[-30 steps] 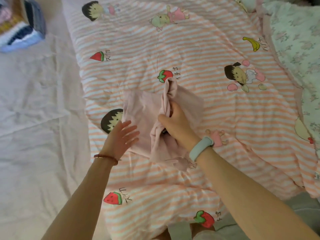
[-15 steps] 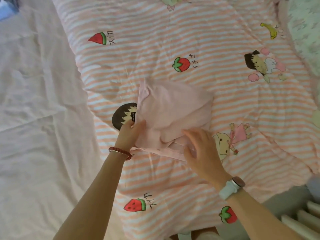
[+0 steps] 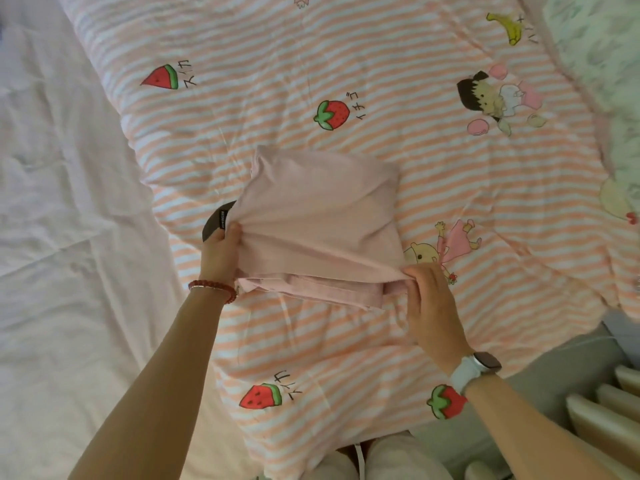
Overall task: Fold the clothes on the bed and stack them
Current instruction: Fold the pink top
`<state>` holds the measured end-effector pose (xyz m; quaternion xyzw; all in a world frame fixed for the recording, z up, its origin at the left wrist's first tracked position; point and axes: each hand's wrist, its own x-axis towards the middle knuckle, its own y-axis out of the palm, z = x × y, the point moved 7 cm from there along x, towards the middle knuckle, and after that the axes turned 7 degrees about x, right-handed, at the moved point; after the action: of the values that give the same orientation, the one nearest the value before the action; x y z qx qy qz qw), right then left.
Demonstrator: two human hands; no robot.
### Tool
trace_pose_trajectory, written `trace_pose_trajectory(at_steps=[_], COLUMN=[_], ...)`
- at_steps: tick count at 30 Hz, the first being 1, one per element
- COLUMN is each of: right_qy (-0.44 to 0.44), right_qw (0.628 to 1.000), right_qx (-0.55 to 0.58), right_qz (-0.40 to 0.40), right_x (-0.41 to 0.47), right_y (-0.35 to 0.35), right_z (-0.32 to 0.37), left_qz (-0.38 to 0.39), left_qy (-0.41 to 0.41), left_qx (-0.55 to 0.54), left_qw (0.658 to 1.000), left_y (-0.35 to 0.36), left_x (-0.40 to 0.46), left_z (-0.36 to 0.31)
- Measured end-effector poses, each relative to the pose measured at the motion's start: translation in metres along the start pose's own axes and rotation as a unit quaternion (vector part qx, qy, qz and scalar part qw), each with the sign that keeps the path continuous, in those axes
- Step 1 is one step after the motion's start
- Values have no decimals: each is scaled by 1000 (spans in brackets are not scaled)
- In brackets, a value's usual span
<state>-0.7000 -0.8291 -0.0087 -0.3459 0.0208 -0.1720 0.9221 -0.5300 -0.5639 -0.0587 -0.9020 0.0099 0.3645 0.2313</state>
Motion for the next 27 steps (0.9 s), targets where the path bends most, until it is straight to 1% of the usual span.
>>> trace_pose_trajectory(at_steps=[2, 5, 7, 8, 10, 12, 13, 14, 16, 18, 20, 22, 23, 25, 26, 27], right_qy=[24, 105, 163, 191, 230, 224, 221, 225, 233, 223, 214, 218, 220, 218, 220, 222], right_qw=[999, 991, 978, 968, 952, 953, 953, 951, 950, 955, 958, 960, 960, 959, 958, 956], right_qx=[37, 81, 128, 157, 196, 200, 202, 203, 190, 170, 160, 153, 152, 164, 172, 179], right_qz=[7, 7, 33, 46, 42, 31, 39, 55, 84, 99, 104, 90, 80, 71, 72, 72], right_x=[-21, -43, -48, -47, -44, -36, -34, -32, -31, -31, -33, -35, -36, -37, -37, -37], right_y=[-5, 6, 19, 24, 28, 27, 28, 30, 34, 35, 35, 34, 33, 33, 34, 36], right_z=[-7, -21, -27, -28, -30, -29, -30, -32, -38, -41, -41, -44, -44, -44, -45, -45], left_qz=[-1, 7, 3, -10, -69, -129, -137, -122, -54, 8, 68, 124, 147, 185, 192, 194], left_qy=[2, -7, 5, 31, 94, 174, 229, 278, 354, 400, 405, 376, 356, 326, 325, 334], left_qx=[7, 39, 84, 130, 230, 298, 326, 359, 431, 489, 532, 582, 597, 593, 592, 603], left_qw=[1000, 999, 996, 991, 966, 929, 907, 883, 828, 776, 741, 711, 703, 712, 712, 698], left_y=[-1, -1, -2, -2, -5, -1, 9, 26, 71, 118, 161, 193, 205, 218, 222, 225], left_x=[1, 1, 0, -3, -13, -22, -26, -29, -30, -29, -25, -17, -12, -4, -1, -1], left_z=[-2, 0, -1, -7, -28, -58, -76, -94, -122, -141, -152, -155, -155, -156, -157, -159])
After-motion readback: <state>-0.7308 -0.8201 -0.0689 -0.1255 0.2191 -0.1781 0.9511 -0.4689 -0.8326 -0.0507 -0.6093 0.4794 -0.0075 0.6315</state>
